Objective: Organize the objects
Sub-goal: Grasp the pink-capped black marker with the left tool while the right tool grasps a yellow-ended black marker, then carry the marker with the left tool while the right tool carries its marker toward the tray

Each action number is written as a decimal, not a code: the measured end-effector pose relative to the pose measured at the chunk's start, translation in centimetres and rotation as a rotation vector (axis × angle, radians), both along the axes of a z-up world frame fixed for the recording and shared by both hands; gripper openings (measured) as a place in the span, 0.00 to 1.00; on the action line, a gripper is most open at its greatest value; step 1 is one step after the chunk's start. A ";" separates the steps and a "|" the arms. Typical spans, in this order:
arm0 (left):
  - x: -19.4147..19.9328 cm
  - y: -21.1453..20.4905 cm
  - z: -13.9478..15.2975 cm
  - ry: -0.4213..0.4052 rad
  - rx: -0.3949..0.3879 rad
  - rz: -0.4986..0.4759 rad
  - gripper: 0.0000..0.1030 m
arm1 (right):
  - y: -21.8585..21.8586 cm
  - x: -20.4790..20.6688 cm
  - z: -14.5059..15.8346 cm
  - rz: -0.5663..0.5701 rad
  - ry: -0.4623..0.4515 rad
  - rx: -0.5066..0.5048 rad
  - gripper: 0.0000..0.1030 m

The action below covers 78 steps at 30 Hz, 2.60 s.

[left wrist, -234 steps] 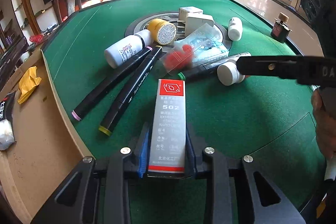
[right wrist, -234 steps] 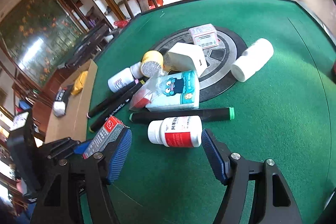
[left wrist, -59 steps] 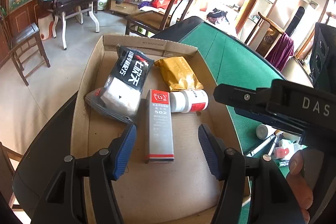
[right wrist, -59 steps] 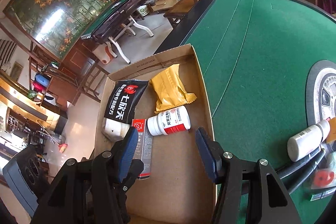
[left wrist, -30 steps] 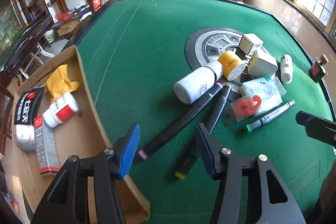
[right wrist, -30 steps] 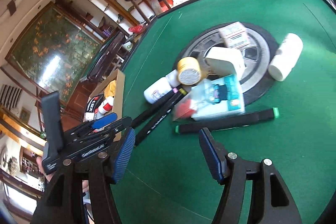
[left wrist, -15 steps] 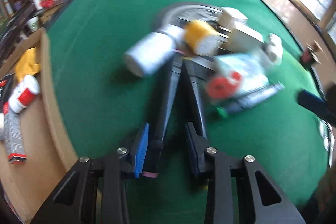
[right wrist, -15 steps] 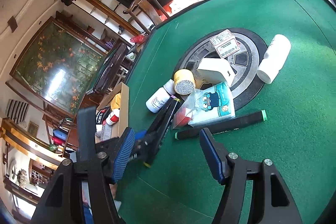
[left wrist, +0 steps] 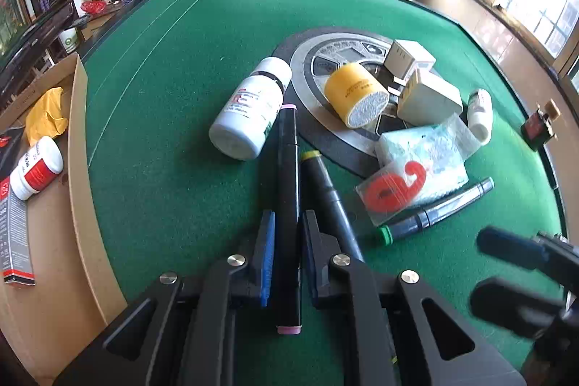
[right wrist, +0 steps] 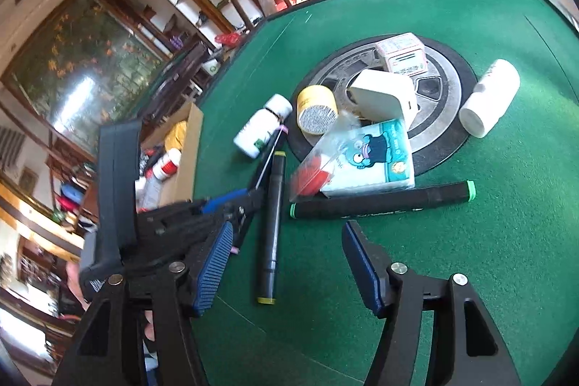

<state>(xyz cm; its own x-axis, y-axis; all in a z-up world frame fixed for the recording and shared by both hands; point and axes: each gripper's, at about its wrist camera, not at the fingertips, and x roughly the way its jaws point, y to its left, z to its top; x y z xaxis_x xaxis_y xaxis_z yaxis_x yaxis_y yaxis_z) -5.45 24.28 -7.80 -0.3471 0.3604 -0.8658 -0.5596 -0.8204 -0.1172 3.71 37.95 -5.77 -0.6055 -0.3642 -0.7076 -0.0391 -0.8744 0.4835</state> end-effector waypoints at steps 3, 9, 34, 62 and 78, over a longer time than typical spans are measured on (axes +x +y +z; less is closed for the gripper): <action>-0.2 0.2 -0.4 -0.009 0.057 -0.006 0.14 | -1.2 -0.3 -0.7 0.034 -0.016 0.049 0.50; -0.8 0.0 -0.3 -0.009 0.071 -0.001 0.14 | -3.8 -1.6 -2.6 0.088 -0.082 0.115 0.34; -1.9 -0.8 -0.6 -0.002 0.106 0.012 0.14 | -3.6 -2.2 -0.8 0.022 -0.031 0.261 0.16; 0.5 -1.9 3.2 0.222 0.182 0.016 0.14 | -1.7 -1.2 1.7 -0.060 0.057 0.138 0.16; 1.0 -2.4 4.3 0.293 0.200 0.043 0.14 | -1.6 -1.1 2.1 -0.063 0.078 0.110 0.16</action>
